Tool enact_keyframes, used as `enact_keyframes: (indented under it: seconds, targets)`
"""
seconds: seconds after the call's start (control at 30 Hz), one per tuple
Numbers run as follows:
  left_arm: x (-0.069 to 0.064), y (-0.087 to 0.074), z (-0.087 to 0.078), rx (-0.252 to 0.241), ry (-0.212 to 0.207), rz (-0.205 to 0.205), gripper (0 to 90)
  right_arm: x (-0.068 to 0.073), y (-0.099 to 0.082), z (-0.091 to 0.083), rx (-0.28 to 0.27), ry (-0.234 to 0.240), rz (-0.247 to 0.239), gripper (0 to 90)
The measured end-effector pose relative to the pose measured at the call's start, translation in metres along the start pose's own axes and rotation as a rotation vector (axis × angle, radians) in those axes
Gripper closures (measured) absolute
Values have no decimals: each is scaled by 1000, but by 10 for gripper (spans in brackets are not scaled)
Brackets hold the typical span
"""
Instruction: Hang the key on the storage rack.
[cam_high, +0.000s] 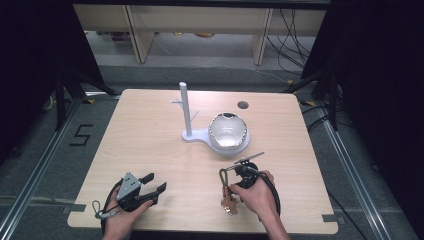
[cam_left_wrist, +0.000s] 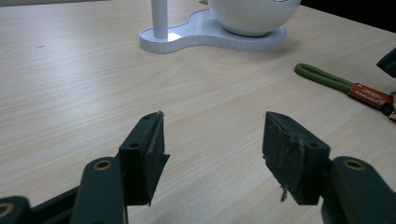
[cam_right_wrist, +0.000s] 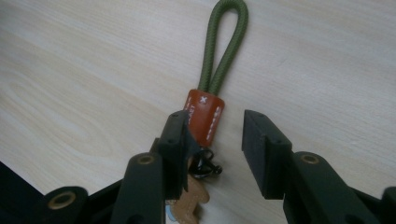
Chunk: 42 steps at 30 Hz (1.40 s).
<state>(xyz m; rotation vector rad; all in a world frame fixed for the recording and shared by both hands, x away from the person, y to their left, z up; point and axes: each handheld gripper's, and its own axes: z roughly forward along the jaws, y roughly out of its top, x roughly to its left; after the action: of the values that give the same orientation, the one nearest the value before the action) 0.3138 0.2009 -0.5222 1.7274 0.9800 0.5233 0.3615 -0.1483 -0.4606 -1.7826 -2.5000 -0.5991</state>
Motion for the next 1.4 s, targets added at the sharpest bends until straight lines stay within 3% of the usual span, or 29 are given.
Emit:
enact_keyframes:
  seconds: [0.13,0.17,0.27,0.3,0.43,0.77,0.83,0.97,1.07,1.1,1.13,1.17,1.2,1.3,1.37,1.4]
  targets:
    - [0,0,0,4,3,-1,388,4,5,3,24,-5,-21,619]
    - [0,0,0,4,3,-2,387,6,6,3,38,-10,-3,619]
    - [0,0,0,0,1,-1,387,7,9,7,51,-14,-33,619]
    - [0,0,0,0,0,-1,387,9,9,8,61,-17,-14,618]
    - [0,0,0,4,4,1,387,12,12,13,82,-28,-28,612]
    - [0,0,0,9,4,0,388,20,16,22,99,-77,-38,593]
    - [-1,0,-1,13,5,1,388,18,18,24,89,-87,-92,591]
    - [0,0,0,4,0,-4,388,21,21,26,94,-106,-105,582]
    - [0,0,0,4,-1,-4,388,25,21,27,99,-99,-86,580]
    - [0,0,0,4,-1,-4,388,24,21,28,99,-94,-113,581]
    - [0,0,0,4,0,-4,388,23,21,29,95,-57,-123,582]
    - [0,0,0,5,0,-4,388,24,21,29,99,-53,-111,583]
    - [0,0,0,6,0,-3,388,26,20,29,101,-91,-104,585]
    - [0,0,0,7,0,-3,388,24,21,31,103,-62,-139,592]
    - [0,0,0,7,0,-3,388,29,20,30,129,-126,-104,595]
    - [0,0,0,4,-1,-4,388,32,20,30,146,-128,-64,597]
